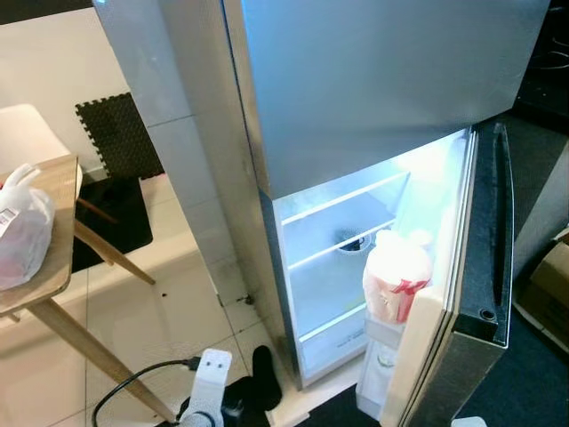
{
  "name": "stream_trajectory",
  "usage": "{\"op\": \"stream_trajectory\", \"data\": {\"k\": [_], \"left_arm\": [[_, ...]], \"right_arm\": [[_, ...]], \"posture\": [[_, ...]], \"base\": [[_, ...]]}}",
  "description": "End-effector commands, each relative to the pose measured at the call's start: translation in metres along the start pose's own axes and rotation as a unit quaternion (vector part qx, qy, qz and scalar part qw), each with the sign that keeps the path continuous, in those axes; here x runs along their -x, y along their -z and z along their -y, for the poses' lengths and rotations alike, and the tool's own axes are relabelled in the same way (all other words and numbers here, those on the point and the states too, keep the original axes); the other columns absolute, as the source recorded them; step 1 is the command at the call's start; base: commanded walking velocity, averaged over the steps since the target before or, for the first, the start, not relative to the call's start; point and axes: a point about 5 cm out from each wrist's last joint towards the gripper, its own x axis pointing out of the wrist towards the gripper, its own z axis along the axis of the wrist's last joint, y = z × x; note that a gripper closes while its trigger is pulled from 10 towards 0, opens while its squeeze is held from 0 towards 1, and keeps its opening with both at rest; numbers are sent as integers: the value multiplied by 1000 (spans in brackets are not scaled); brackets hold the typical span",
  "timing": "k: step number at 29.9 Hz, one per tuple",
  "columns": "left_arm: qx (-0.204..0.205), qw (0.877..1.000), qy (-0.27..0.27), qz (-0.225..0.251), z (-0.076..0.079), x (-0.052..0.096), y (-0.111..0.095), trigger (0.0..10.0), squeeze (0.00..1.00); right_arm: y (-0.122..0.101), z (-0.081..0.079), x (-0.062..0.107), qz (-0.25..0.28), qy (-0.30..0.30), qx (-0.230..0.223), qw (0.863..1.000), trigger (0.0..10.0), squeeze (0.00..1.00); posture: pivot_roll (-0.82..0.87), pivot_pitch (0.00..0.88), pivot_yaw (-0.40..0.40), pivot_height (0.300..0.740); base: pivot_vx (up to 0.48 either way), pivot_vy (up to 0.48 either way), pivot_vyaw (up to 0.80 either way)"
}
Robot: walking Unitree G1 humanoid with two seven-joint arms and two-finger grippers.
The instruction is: Restocking fridge
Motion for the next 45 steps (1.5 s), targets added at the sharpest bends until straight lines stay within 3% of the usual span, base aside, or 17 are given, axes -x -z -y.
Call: {"op": "stream_trajectory", "data": {"k": [1, 6, 7, 10, 14, 19, 45], "left_arm": [[-13, 1000, 19, -2, 7, 0, 4, 10000, 0], [-16, 1000, 27, 1, 9, 0, 3, 10000, 0], [-22, 999, 28, 6, 9, 0, 2, 10000, 0], [-22, 999, 31, 8, 9, 0, 1, 10000, 0], [-14, 999, 47, 17, 12, -1, -2, 10000, 0], [-2, 998, 52, 20, 13, -1, -3, 10000, 0], [31, 997, 59, 28, 20, -1, -3, 10000, 0]], "right_arm": [[4, -4, 1, -5, 2, -19, 1000, 10000, 0], [8, -6, 1, -16, 6, -20, 1000, 10000, 0], [18, -6, 2, -43, 8, -6, 999, 10000, 0], [26, -6, 4, -58, 5, 6, 998, 10000, 0], [33, 6, 6, -66, 19, -3, 998, 10000, 0], [33, 17, 7, -64, 29, -6, 998, 10000, 0], [26, 21, 5, -56, 24, 29, 998, 10000, 0]], "posture": [[-105, 60, 80, 726], [-112, 61, 104, 726], [-113, 61, 106, 726], [-113, 61, 106, 726], [-121, 55, 101, 726], [-128, 55, 102, 726], [-140, 60, 83, 726]], "base": [[0, 0, 0], [0, 0, 0], [0, 0, 0], [0, 0, 0], [0, 0, 0], [0, 0, 0], [0, -326, 0]]}}
